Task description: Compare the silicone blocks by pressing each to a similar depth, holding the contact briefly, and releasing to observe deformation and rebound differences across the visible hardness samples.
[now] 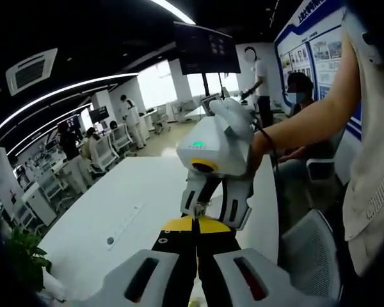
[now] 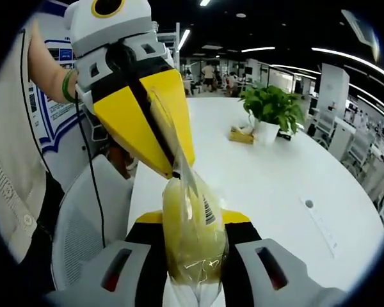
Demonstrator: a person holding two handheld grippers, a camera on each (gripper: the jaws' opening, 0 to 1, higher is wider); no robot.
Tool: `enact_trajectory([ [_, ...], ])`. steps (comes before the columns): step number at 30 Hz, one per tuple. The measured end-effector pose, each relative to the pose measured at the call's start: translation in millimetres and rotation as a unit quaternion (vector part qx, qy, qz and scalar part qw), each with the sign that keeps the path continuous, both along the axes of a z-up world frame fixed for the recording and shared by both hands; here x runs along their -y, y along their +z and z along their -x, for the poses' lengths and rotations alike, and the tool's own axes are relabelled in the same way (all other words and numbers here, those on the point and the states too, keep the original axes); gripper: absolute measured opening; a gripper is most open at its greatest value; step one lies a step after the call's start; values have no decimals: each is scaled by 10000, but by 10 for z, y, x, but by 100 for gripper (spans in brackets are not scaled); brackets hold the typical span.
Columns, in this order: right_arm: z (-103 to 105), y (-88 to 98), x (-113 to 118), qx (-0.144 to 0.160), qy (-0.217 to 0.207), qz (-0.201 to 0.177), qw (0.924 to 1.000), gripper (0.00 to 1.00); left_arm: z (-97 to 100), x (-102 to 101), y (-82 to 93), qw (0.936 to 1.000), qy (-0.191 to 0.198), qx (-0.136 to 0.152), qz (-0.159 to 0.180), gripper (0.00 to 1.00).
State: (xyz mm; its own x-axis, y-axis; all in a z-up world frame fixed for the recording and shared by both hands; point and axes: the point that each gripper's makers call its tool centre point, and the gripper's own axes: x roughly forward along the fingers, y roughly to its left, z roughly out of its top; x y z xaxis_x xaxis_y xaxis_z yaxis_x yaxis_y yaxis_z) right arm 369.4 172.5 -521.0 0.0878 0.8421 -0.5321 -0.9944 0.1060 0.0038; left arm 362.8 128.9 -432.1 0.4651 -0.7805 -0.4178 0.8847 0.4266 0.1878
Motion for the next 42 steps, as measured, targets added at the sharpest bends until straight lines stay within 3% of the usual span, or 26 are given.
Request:
enact_trajectory([
  [10, 19, -97, -4, 24, 33, 109, 9999, 27, 3, -14, -101, 9994, 61, -333, 123, 0],
  [13, 50, -148, -4, -134, 52, 124, 9998, 28, 17, -9, -144, 9993, 58, -363, 91, 0],
  [23, 82, -214, 15, -215, 52, 110, 9997, 31, 21, -3, -261, 9980, 118, -603, 171, 0],
  [25, 93, -203, 19, -265, 48, 45, 9996, 33, 38, 2, -288, 9970, 107, -741, 195, 0],
  [26, 103, -191, 21, -298, 42, 4, 9995, 35, -3, -11, -291, 9982, 171, -564, 148, 0],
  [30, 125, -172, 66, -340, -38, -35, 9994, 43, 27, 16, -326, 9967, 141, -777, 207, 0],
  [31, 122, -158, 96, -315, -97, -79, 9994, 45, -14, 8, -327, 9977, 220, -616, 194, 0],
  [32, 115, -145, 131, -333, -197, -137, 9992, 48, 23, 38, -353, 9957, 164, -873, 273, 0],
  [33, 110, -144, 168, -367, -298, -157, 9988, 51, -9, 36, -353, 9967, 205, -742, 252, 0],
  [37, 75, -144, 383, -325, -730, -275, 9964, 61, -21, 73, -395, 9960, 207, -826, 262, 0],
  [42, 28, -81, 795, -311, -1603, -666, 9843, 69, -58, 143, -487, 9953, 248, -890, 293, 0],
])
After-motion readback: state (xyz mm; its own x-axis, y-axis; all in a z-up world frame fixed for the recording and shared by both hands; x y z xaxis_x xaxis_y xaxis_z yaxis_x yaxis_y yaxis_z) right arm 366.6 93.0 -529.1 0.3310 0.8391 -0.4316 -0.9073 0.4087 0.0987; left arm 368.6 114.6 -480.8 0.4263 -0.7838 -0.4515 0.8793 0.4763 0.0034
